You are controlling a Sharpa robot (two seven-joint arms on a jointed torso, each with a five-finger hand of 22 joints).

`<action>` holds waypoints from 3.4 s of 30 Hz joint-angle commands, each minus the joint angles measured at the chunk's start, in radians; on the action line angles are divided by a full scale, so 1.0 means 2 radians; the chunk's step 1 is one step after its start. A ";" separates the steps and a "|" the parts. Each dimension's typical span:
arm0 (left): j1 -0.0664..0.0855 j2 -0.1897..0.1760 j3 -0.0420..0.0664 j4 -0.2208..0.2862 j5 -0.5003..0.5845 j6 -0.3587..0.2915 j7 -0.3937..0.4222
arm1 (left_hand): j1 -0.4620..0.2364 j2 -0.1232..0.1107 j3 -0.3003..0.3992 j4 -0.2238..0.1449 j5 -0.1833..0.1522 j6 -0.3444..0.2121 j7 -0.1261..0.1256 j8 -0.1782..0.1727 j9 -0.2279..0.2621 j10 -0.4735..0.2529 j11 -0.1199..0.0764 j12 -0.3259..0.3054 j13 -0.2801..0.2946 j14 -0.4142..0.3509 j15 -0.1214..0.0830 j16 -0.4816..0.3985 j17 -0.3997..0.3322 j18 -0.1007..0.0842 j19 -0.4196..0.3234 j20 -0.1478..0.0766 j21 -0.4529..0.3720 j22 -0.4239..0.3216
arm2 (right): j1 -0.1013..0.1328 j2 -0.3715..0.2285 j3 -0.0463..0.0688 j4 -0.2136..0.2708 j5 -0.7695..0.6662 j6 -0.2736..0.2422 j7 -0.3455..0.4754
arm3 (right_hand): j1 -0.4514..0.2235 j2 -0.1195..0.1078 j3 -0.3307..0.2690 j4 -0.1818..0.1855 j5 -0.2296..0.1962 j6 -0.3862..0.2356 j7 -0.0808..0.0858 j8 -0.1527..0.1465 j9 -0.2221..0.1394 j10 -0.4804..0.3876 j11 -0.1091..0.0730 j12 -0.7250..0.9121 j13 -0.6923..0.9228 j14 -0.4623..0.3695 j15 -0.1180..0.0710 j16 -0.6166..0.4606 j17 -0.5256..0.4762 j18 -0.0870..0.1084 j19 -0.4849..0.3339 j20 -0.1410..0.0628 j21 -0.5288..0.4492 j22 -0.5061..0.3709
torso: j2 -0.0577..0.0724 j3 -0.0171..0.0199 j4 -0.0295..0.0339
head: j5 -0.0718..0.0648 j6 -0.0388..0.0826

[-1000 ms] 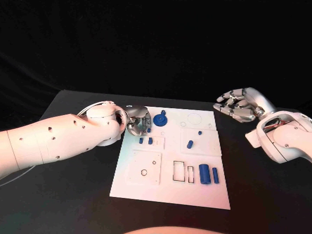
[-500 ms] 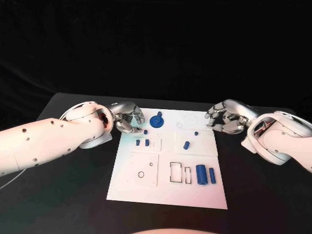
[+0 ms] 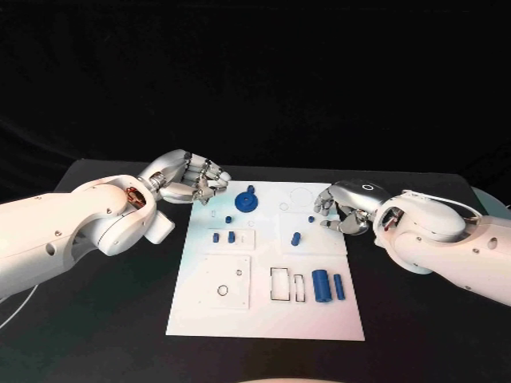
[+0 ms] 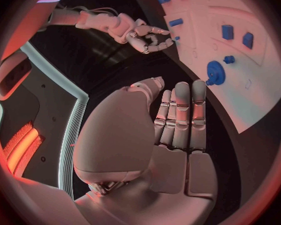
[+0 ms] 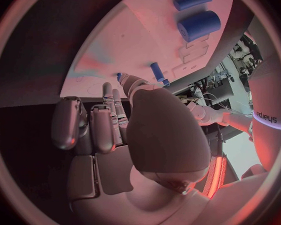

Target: Assemble the parts on the task board

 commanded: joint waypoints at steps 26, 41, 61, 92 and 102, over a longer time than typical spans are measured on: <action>0.000 -0.007 -0.003 0.007 0.220 0.015 0.083 | 0.002 -0.001 0.015 0.002 0.000 0.012 -0.004 0.004 0.001 0.029 -0.007 0.021 0.003 0.000 -0.006 -0.005 -0.008 0.008 -0.001 -0.004 -0.004 -0.001 | -0.012 0.051 -0.001 -0.037 -0.057 0.023 -0.023 | -0.004 0.005 0.061 -0.026 0.006 0.037 -0.005 -0.001 0.005 0.046 -0.007 -0.017 -0.025 0.025 -0.003 0.027 0.032 -0.021 0.032 -0.003 0.075 0.083 | 0.000 -0.0008 0.0004 | -0.009 -0.007; 0.000 -0.008 -0.003 0.006 0.221 0.014 0.074 | 0.002 -0.004 0.018 0.000 0.000 0.009 -0.002 0.002 0.001 0.026 -0.006 0.021 0.002 0.000 -0.006 -0.007 -0.011 0.008 -0.001 -0.005 -0.004 -0.001 | -0.015 0.058 -0.002 -0.043 -0.075 0.060 -0.041 | -0.010 0.005 0.066 -0.035 0.004 0.045 -0.008 0.001 0.007 0.056 -0.009 -0.018 -0.026 0.025 -0.005 0.028 0.032 -0.025 0.041 -0.005 0.096 0.095 | 0.000 -0.0004 -0.0002 | -0.009 -0.009; 0.000 -0.008 -0.003 0.006 0.221 0.010 0.066 | 0.003 -0.003 0.021 -0.002 0.000 0.008 -0.001 0.001 0.000 0.024 -0.005 0.021 0.001 0.000 -0.006 -0.009 -0.013 0.008 0.000 -0.006 -0.005 -0.001 | -0.019 0.057 -0.003 -0.030 -0.104 0.008 -0.064 | -0.011 0.028 0.087 -0.067 0.003 0.063 -0.014 0.012 0.019 0.076 -0.016 -0.020 -0.022 0.025 -0.011 0.026 0.028 -0.030 0.051 -0.010 0.118 0.108 | -0.001 -0.0003 0.0002 | -0.010 -0.009; -0.001 -0.008 -0.003 0.001 0.221 0.010 0.063 | 0.001 -0.005 0.024 -0.002 0.000 0.005 0.001 -0.002 -0.001 0.020 -0.003 0.020 0.000 0.000 -0.004 -0.011 -0.015 0.007 0.000 -0.005 -0.005 -0.002 | -0.011 0.006 0.006 0.071 -0.084 -0.066 -0.061 | -0.019 0.027 0.088 -0.070 0.001 0.062 -0.014 0.012 0.021 0.077 -0.016 -0.023 -0.022 0.025 -0.011 0.025 0.026 -0.031 0.053 -0.010 0.122 0.110 | 0.000 0.0003 -0.0011 | 0.002 -0.005; -0.002 -0.005 -0.004 0.001 0.226 0.009 0.066 | 0.000 -0.005 0.024 -0.002 0.001 0.004 0.001 -0.002 -0.001 0.019 -0.003 0.020 -0.001 0.000 -0.004 -0.011 -0.015 0.007 0.000 -0.005 -0.006 -0.002 | -0.017 0.033 0.006 0.114 -0.074 -0.082 -0.048 | -0.020 0.027 0.088 -0.070 0.001 0.063 -0.014 0.012 0.021 0.077 -0.016 -0.023 -0.022 0.025 -0.011 0.025 0.026 -0.031 0.052 -0.010 0.121 0.110 | -0.001 -0.0011 0.0004 | 0.019 -0.007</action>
